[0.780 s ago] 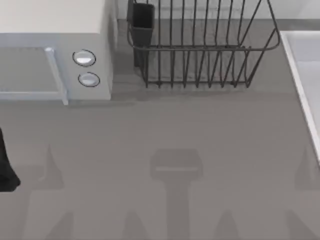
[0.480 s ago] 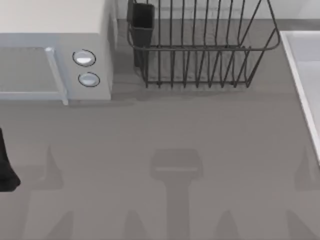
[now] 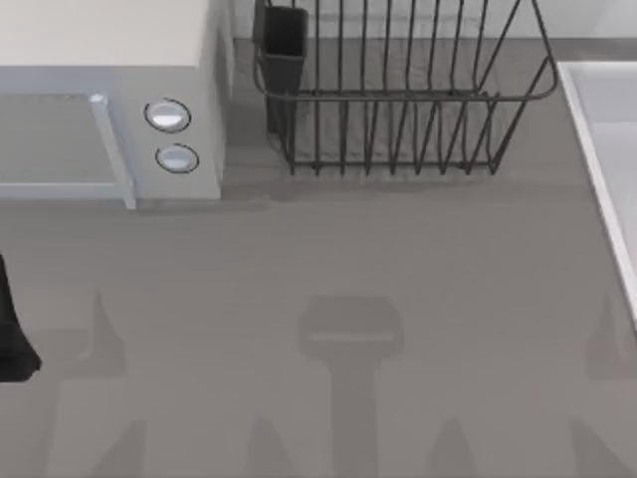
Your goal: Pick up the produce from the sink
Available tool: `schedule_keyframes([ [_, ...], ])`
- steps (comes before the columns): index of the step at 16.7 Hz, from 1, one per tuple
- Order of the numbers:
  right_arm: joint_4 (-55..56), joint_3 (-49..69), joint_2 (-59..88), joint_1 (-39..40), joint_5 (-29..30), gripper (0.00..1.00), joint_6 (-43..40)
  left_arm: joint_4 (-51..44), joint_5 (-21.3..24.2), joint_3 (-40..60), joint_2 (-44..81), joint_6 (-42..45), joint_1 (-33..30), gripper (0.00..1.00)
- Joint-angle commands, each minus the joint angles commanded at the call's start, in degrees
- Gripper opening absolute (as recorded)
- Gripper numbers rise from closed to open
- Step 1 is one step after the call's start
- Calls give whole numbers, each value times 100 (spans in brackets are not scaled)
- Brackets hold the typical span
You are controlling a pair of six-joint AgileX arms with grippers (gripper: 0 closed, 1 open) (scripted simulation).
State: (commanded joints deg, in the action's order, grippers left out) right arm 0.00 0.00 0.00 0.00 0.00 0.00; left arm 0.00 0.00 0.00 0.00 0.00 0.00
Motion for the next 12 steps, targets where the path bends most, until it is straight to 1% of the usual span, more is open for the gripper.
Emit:
schedule_keyframes([
  [12,-38,54,57,-15,0,100,-15,0,0,0,0,0,0,100],
])
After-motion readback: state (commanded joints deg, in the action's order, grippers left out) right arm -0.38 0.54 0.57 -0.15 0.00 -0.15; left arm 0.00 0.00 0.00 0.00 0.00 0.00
